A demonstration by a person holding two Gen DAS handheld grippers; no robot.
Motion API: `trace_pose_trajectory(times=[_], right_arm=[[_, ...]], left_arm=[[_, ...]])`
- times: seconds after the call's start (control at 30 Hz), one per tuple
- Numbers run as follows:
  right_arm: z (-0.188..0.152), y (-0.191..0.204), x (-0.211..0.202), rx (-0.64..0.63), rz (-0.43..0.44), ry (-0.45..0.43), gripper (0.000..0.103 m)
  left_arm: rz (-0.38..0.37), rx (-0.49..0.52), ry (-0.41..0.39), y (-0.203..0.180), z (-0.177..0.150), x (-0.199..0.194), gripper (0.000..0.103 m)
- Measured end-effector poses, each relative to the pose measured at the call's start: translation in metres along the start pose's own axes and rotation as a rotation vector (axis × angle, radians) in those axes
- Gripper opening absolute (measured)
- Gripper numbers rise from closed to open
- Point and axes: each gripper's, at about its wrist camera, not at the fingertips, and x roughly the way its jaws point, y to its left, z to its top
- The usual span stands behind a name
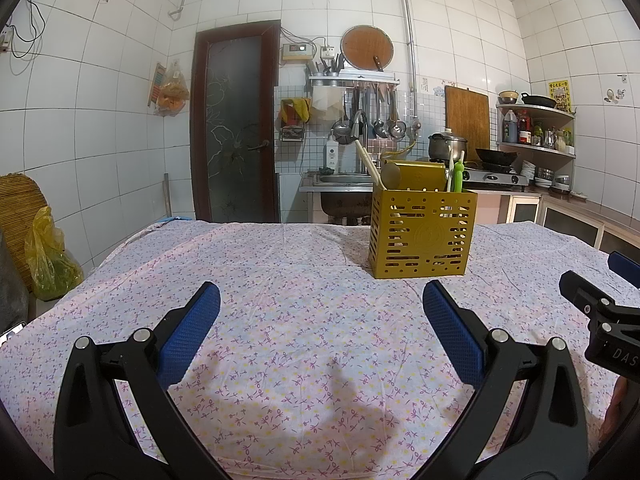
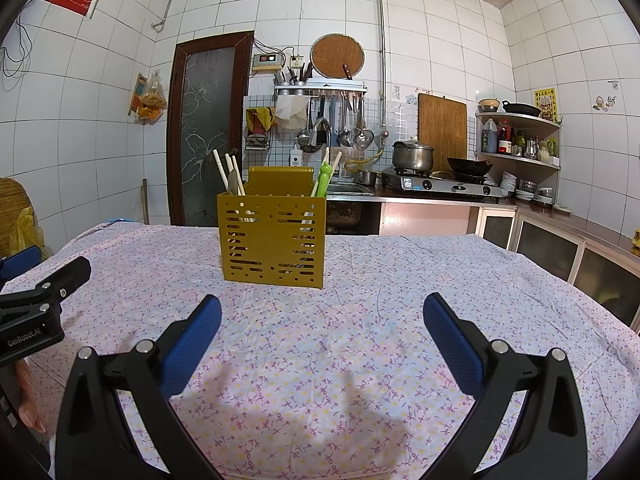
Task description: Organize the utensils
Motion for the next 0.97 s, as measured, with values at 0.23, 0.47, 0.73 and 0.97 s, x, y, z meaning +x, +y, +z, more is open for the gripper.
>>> trace_pose_trajectory(times=[0.23,0.47,0.73,0.97], right_arm=[[0.0000,-0.0004,-0.0003,0.000,-0.001,-0.001,0.099],[0.0000,-0.0001,-0.0002,-0.001,0.000,0.000,0.099],[0.0000,0.0000,-0.0003,-0.001,0.000,0.000,0.099],[-0.0001,-0.0008,-0.0006,0.000,0.000,0.001,0.099]], left_arm=[[0.000,0.000,-0.002,0.0002,-0.0002,0.0000,0.098],[0.000,-0.001,-0.001,0.0000,-0.0006,-0.0001,0.098],[0.000,0.000,-0.001,-0.0006,-0.0010,-0.0004,0.098],[-0.009,0.005,0.000,-0.0041,0.0016,-0.0013,0.098]])
